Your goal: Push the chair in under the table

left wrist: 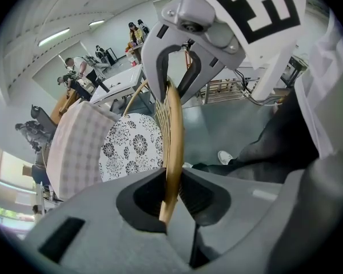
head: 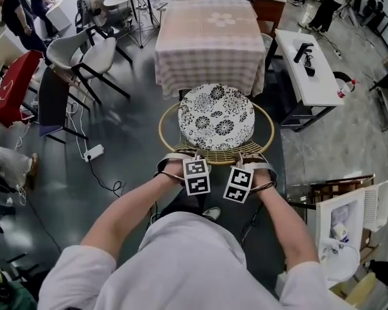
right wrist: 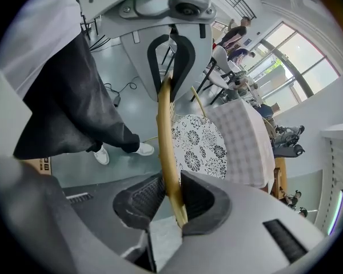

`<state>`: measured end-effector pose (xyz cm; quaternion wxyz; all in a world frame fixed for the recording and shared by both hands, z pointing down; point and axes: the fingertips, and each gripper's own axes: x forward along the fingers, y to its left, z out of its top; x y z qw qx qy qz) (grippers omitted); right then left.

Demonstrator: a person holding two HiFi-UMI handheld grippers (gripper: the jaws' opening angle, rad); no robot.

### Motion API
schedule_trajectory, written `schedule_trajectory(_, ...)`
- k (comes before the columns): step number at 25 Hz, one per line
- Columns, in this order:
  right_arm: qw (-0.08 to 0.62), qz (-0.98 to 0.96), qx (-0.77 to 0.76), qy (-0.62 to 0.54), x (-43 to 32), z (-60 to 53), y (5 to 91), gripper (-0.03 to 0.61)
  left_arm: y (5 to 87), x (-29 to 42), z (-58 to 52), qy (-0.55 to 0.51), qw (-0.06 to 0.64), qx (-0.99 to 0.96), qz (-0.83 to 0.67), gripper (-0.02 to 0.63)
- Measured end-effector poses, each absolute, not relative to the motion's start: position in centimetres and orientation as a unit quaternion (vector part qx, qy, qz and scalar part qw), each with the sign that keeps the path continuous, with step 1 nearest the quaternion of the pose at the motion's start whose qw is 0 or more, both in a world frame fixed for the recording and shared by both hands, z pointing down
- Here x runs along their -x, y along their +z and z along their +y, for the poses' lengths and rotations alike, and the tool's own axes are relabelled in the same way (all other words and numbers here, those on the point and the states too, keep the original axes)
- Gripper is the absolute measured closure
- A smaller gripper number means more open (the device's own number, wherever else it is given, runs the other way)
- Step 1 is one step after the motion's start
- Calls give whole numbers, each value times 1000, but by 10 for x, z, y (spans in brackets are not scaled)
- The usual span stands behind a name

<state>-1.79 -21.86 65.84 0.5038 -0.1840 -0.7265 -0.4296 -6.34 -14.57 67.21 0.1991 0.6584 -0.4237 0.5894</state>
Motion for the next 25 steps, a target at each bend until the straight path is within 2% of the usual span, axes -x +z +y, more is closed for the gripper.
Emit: schedule_trajectory(25, 492, -733, 194, -428, 130, -281, 659, 509, 681, 182, -214, 606, 214, -625, -443, 551)
